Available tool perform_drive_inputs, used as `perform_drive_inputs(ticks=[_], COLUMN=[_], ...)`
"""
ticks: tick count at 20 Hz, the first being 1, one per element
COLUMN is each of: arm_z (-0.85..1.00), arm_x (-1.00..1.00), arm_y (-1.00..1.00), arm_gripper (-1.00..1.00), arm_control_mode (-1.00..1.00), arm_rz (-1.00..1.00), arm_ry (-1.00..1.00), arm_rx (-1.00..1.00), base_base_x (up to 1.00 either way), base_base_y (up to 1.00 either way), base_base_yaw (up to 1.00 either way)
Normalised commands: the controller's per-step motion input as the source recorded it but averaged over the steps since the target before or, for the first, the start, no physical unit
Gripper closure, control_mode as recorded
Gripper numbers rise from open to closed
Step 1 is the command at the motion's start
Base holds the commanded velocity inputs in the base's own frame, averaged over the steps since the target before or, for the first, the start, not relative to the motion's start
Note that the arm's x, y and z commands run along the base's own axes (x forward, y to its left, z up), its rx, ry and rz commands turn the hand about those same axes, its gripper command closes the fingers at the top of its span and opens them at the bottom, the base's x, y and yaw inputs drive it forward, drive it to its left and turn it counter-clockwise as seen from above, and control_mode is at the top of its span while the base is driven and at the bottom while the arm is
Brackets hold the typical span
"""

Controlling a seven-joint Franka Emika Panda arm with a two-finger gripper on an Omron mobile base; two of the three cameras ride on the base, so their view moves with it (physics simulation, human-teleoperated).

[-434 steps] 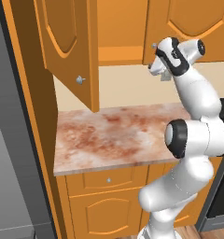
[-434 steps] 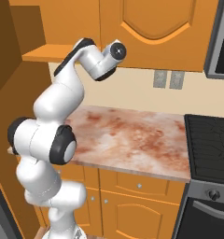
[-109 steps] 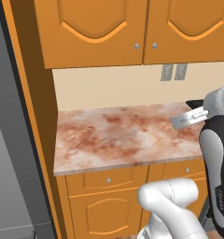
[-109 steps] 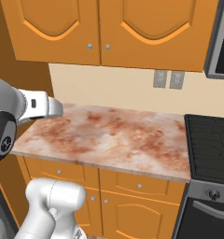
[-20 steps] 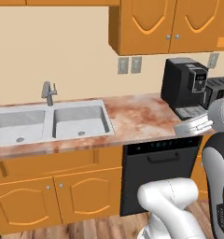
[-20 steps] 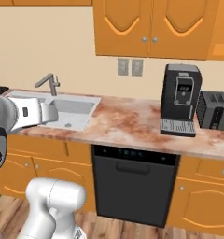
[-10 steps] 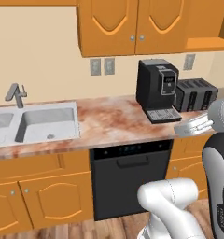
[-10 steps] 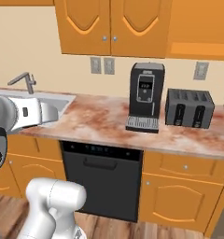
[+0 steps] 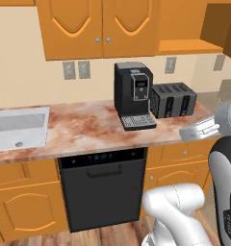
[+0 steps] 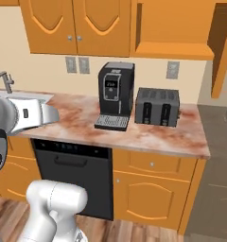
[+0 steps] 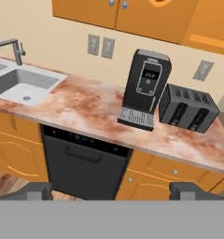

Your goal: Close all open cabinet doors.

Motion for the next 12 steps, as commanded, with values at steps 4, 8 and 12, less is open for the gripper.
perform_drive_inputs(ticks=[4, 8, 12], arm_z=[0.0, 0.0, 0.0], arm_x=[0.0, 0.0, 0.0], arm_y=[0.0, 0.0, 0.0], arm_gripper=[-1.0, -1.0, -1.0], arm_control_mode=[1.0, 1.0, 1.0], arm_rz=[0.0, 0.0, 0.0], arm_ry=[0.0, 0.0, 0.0], arm_rx=[0.0, 0.0, 0.0], base_base_x=[0.15, 0.24, 0.51], base_base_y=[-0.66, -0.56, -0.34], base_base_yaw=[0.0, 0.0, 0.0])
